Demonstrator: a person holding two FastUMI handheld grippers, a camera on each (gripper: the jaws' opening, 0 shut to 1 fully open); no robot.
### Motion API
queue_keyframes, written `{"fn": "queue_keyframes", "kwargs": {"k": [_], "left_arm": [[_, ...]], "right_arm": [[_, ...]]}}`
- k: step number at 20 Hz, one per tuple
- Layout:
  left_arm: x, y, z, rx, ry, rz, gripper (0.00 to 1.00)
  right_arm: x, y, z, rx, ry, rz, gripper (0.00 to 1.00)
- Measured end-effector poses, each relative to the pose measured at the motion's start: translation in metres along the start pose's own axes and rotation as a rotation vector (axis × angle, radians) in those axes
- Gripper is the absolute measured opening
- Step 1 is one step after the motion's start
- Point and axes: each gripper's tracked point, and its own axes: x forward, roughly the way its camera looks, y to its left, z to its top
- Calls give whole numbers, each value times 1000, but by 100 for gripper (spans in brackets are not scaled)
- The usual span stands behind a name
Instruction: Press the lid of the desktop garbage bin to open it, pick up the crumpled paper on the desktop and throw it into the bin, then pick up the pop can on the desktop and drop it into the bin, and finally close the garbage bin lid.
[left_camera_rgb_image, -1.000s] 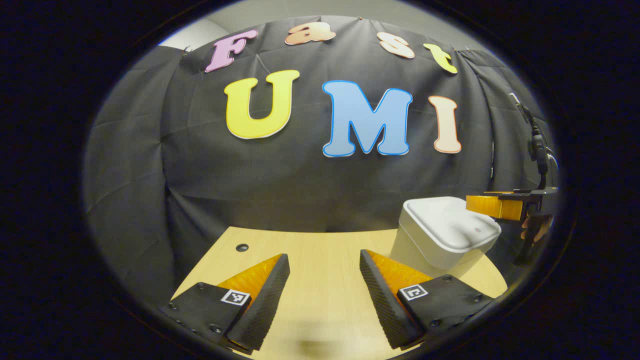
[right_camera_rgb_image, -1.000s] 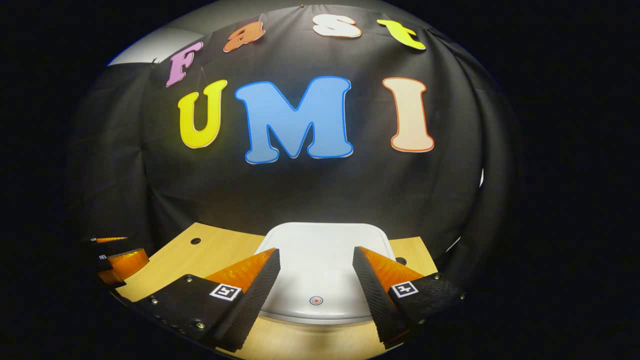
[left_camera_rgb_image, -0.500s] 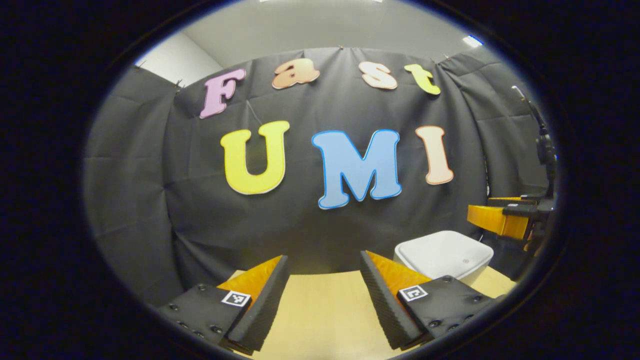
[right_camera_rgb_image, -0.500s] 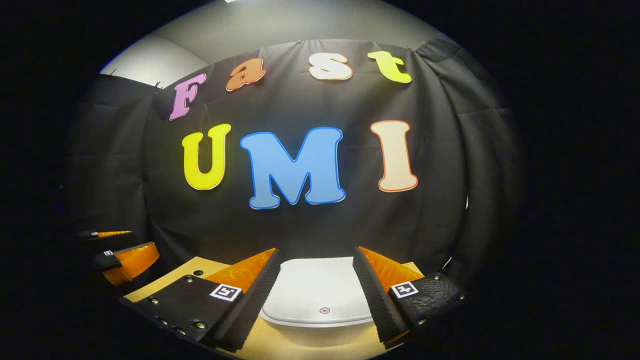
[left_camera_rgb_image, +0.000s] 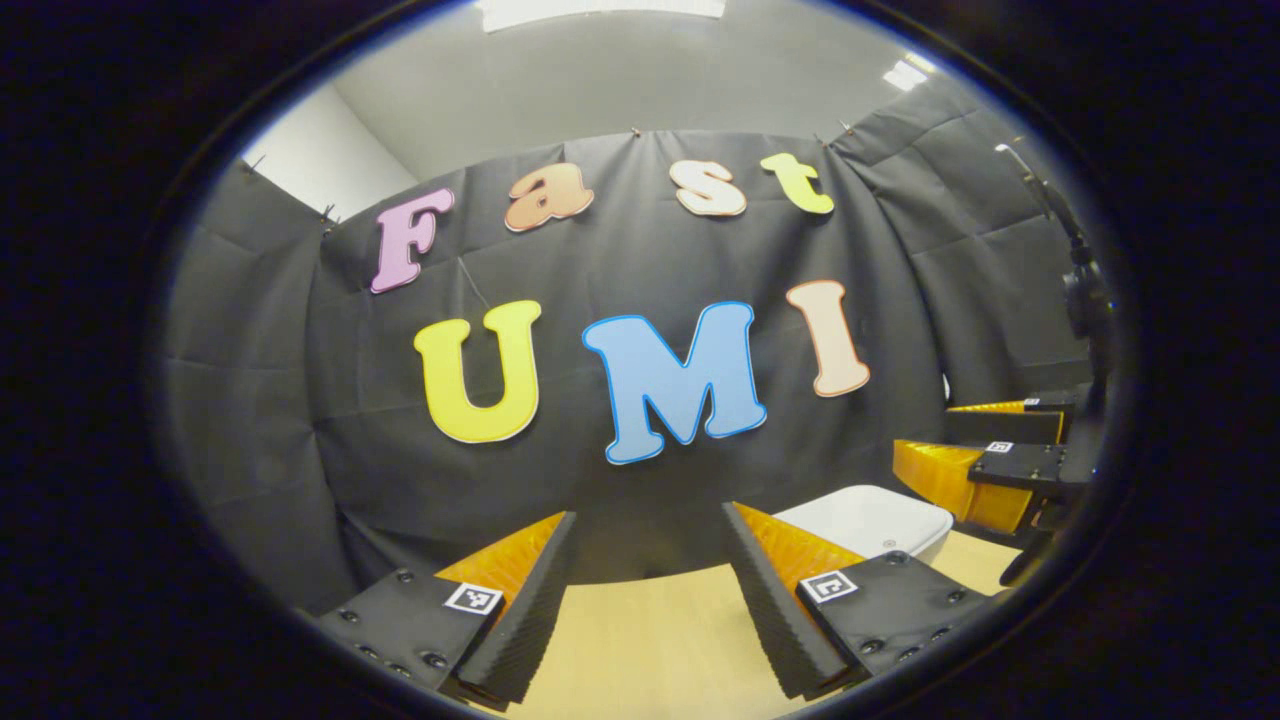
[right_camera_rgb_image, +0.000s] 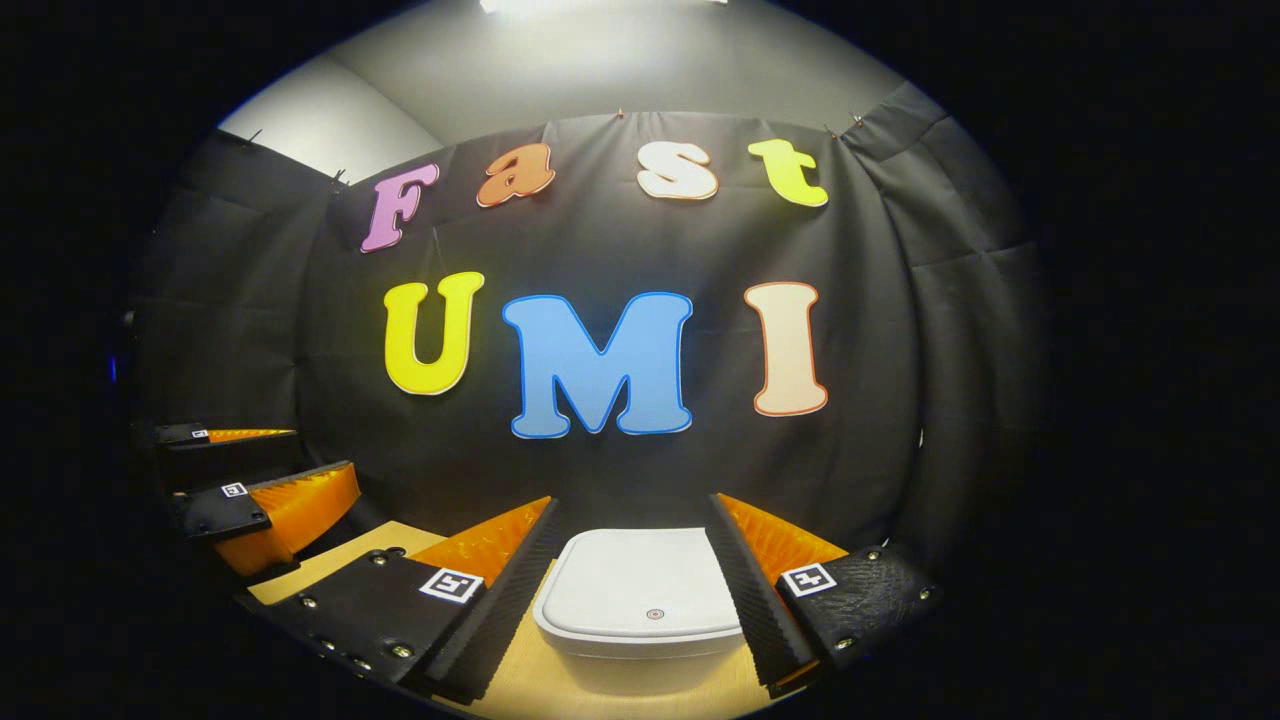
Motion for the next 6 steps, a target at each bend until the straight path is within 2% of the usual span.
{"fn": "queue_keyframes", "kwargs": {"k": [6], "left_arm": [[-7, 1, 1, -15, -2, 1, 100]], "right_arm": [[-10, 2, 4, -5, -10, -3, 93]]}}
